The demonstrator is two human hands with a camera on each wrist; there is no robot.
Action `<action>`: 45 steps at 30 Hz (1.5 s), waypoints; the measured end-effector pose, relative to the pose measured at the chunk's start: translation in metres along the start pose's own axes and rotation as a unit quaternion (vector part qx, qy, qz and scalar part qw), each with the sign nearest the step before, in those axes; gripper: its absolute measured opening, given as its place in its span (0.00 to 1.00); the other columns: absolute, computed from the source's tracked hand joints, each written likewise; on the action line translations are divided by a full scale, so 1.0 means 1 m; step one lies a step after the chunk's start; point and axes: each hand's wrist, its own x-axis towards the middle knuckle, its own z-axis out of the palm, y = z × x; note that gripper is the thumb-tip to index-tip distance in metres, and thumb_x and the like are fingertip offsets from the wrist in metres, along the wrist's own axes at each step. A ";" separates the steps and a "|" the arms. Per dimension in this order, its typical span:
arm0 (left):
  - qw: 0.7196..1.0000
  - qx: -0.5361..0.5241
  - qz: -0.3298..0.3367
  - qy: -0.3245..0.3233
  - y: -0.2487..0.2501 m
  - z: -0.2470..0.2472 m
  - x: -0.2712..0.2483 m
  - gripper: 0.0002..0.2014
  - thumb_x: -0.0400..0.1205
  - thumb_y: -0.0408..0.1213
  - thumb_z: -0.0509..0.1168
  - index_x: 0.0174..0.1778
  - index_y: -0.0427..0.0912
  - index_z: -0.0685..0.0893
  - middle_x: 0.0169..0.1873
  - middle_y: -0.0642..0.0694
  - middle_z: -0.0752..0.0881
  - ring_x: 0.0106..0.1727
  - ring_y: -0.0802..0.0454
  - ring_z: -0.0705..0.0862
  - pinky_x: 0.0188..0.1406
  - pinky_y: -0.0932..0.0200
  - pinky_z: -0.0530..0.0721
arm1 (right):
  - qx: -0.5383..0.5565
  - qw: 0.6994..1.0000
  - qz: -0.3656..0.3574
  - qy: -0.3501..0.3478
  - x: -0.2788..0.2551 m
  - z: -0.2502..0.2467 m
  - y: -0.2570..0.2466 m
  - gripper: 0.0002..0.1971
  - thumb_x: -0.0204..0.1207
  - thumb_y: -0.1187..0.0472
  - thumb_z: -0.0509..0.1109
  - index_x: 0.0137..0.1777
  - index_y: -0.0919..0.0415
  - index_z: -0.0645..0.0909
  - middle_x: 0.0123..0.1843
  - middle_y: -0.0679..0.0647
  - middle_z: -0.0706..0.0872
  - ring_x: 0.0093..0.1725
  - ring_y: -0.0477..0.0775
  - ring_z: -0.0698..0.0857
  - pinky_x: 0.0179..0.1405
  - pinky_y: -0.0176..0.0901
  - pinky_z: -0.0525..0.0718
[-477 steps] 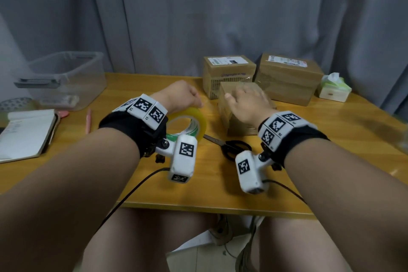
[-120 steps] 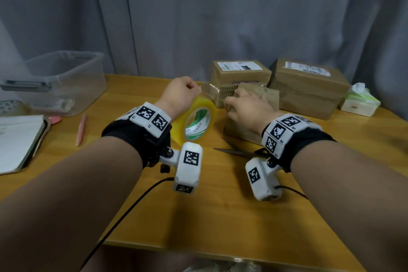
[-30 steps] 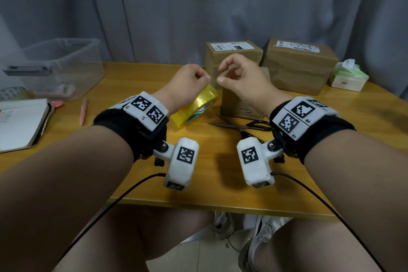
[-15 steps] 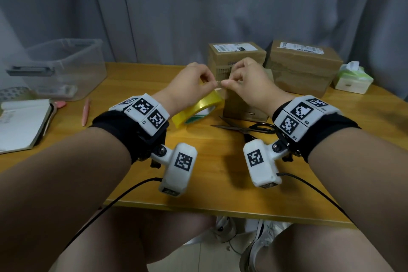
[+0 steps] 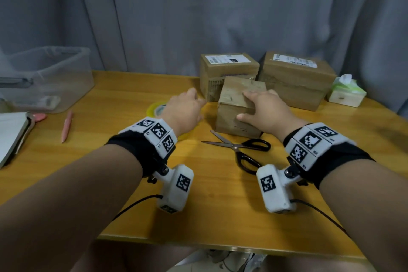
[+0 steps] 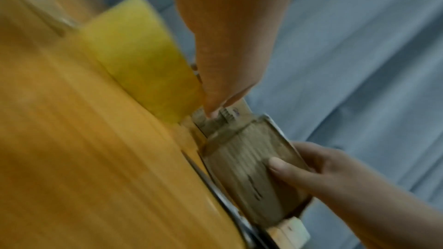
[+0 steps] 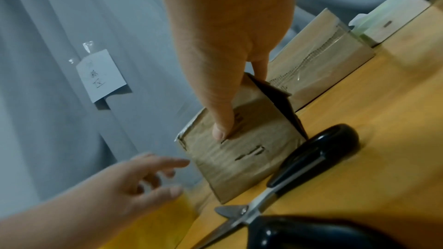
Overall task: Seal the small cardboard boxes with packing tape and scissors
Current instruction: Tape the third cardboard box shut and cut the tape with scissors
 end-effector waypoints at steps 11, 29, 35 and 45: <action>0.987 -0.126 0.017 -0.096 0.051 -0.007 0.035 0.37 0.85 0.60 0.39 0.83 0.37 0.54 0.83 0.37 0.53 0.83 0.42 0.52 0.81 0.50 0.53 | 0.082 0.995 -0.047 0.001 -0.005 -0.006 0.004 0.18 0.85 0.57 0.54 0.62 0.65 0.82 0.61 0.60 0.85 0.63 0.60 0.78 0.70 0.44 0.63; 0.984 -0.098 -0.027 -0.147 0.038 -0.015 0.045 0.41 0.78 0.71 0.48 0.83 0.58 0.45 0.83 0.43 0.38 0.84 0.43 0.39 0.80 0.43 0.46 | 0.209 0.975 -0.018 -0.067 0.020 -0.002 0.076 0.24 0.88 0.54 0.52 0.82 0.58 0.62 0.85 0.51 0.57 0.84 0.50 0.55 0.79 0.39 0.49; 0.945 -0.261 -0.073 -0.183 0.038 -0.001 0.036 0.56 0.71 0.72 0.59 0.82 0.50 0.30 0.83 0.44 0.34 0.84 0.45 0.41 0.80 0.44 0.51 | 0.312 0.945 0.054 -0.080 0.012 0.003 0.081 0.24 0.88 0.61 0.54 0.82 0.47 0.62 0.82 0.52 0.64 0.78 0.55 0.67 0.78 0.49 0.64; 0.809 -0.560 -0.174 0.042 0.038 -0.012 0.039 0.36 0.80 0.62 0.58 0.78 0.45 0.58 0.63 0.47 0.79 0.57 0.50 0.81 0.49 0.58 0.82 | 0.517 0.844 0.108 0.093 0.001 -0.013 0.064 0.16 0.82 0.49 0.65 0.67 0.45 0.68 0.59 0.53 0.83 0.55 0.53 0.85 0.53 0.48 0.85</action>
